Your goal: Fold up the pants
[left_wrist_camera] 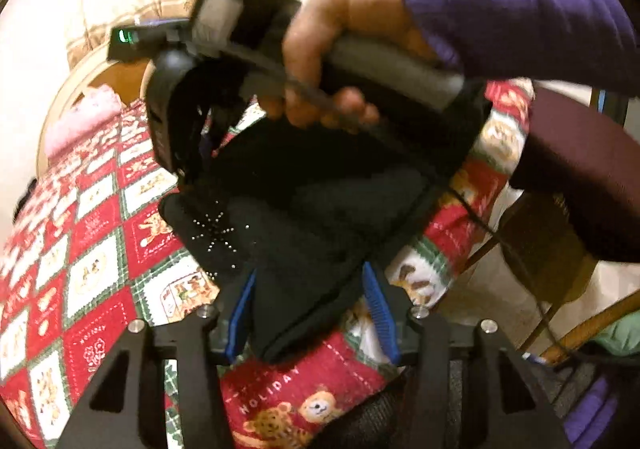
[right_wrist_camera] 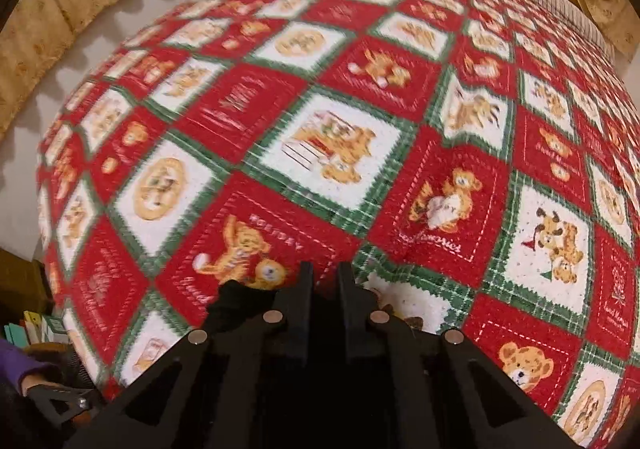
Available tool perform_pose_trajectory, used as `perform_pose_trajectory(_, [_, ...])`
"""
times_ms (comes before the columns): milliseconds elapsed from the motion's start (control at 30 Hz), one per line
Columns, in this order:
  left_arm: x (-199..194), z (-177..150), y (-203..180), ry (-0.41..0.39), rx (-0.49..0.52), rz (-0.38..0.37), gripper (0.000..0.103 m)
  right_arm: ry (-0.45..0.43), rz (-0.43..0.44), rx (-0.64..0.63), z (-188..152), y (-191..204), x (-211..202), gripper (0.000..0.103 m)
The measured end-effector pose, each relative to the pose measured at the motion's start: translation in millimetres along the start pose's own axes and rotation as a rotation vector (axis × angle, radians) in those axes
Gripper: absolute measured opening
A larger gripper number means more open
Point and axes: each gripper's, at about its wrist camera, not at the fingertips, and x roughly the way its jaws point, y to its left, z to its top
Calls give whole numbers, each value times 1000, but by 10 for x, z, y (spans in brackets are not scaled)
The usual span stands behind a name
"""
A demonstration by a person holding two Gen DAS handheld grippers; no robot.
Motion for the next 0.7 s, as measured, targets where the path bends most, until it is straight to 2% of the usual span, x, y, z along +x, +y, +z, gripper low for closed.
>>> perform_pose_trajectory(133, [37,37,38,3,-20,-18,53,-80,86,-58,-23,158,-346,11])
perform_pose_trajectory(233, [23,32,-31,5,14,-5,53,-32,126,-165,-115,406,-423,11])
perform_pose_trajectory(333, [14,1,-140,9,35,6,53,25,190,-206,-254,524,-385,11])
perform_pose_trajectory(400, [48,2,-173,15,50,17,53,55,182,-236,-301,600,-293,11])
perform_pose_trajectory(467, [80,7,-223,23,73,45,53,102,121,-211,-285,563,-106,9])
perform_pose_trajectory(500, [105,12,-257,27,75,53,53,125,127,-161,-232,512,17,7])
perform_pose_trajectory(600, [108,15,-239,33,58,56,53,121,162,-65,-79,393,122,0])
perform_pose_trajectory(700, [117,13,-267,40,64,67,53,91,183,16,-13,295,178,0])
